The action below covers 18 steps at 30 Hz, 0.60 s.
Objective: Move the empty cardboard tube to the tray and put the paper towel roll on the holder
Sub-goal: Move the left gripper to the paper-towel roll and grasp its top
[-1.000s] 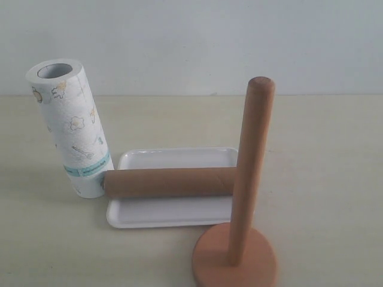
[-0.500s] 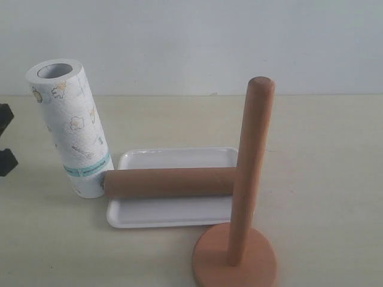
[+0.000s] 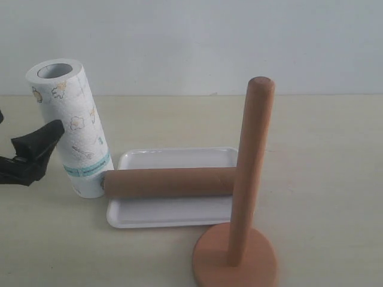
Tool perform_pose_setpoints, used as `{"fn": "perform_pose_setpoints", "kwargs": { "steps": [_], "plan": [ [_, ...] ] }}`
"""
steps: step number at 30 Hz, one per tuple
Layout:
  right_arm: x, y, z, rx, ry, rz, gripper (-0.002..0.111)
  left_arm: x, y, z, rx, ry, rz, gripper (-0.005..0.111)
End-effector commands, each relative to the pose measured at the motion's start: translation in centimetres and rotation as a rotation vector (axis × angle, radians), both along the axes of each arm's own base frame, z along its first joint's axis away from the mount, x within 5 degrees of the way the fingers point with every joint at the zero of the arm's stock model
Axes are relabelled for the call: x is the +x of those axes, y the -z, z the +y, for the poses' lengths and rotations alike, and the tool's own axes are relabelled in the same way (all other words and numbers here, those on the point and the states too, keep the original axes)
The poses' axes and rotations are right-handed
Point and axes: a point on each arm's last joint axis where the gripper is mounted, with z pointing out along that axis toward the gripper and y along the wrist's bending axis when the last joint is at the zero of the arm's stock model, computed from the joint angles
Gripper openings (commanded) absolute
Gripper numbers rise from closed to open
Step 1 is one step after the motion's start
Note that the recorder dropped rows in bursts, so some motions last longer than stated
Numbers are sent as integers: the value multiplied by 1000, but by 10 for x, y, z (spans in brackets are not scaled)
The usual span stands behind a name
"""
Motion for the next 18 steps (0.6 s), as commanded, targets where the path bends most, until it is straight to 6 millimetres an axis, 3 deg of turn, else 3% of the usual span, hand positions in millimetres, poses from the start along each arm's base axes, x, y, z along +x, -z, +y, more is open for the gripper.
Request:
{"fn": "perform_pose_setpoints", "kwargs": {
  "steps": [1, 18],
  "plan": [
    [0, 0, 0, -10, 4, -8, 0, 15, 5, -4, 13, 33, 12, 110],
    [0, 0, 0, -10, 4, -8, 0, 78, 18, -12, -14, 64, 29, 110]
  ]
}}
